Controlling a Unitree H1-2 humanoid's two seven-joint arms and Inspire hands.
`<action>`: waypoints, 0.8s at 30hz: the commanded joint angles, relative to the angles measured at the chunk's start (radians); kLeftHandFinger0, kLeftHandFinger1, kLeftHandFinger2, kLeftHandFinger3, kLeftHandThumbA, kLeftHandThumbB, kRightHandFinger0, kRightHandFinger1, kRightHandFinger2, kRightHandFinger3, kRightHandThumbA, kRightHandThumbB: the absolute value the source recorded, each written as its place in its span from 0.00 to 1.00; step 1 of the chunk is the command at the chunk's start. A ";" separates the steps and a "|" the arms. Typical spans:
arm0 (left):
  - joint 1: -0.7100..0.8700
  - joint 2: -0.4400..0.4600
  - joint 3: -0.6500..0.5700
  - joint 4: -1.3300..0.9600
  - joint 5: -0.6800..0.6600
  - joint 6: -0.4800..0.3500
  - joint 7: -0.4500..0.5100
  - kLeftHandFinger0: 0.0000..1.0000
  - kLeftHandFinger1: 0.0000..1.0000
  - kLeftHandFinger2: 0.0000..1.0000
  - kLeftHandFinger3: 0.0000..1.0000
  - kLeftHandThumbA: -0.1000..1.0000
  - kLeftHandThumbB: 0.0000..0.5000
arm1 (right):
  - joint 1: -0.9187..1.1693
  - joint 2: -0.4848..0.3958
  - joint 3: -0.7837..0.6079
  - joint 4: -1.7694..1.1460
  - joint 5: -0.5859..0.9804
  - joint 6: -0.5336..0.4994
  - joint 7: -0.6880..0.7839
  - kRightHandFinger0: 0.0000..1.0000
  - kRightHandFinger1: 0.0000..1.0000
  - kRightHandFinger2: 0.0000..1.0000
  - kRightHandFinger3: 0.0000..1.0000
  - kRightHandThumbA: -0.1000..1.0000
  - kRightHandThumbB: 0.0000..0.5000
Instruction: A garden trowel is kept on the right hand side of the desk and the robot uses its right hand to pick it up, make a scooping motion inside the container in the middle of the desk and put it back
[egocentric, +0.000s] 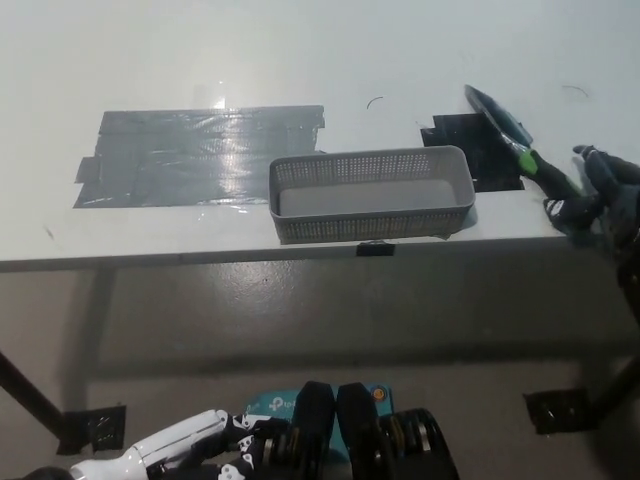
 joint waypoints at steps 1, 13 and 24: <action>-0.001 0.041 0.007 -0.029 0.006 0.013 -0.011 1.00 1.00 1.00 1.00 1.00 1.00 | -0.094 -0.014 0.004 0.004 0.030 -0.042 -0.050 1.00 1.00 1.00 1.00 0.64 0.74; -0.026 0.038 0.008 -0.033 -0.011 0.013 -0.011 1.00 1.00 1.00 1.00 1.00 0.99 | -0.087 0.042 0.068 -0.046 0.054 -0.120 -0.030 1.00 1.00 1.00 1.00 0.58 0.75; -0.040 0.029 0.014 -0.030 -0.011 0.013 -0.014 1.00 1.00 1.00 1.00 1.00 1.00 | -0.125 -0.034 0.154 0.060 0.033 -0.014 0.100 1.00 1.00 1.00 1.00 0.49 0.63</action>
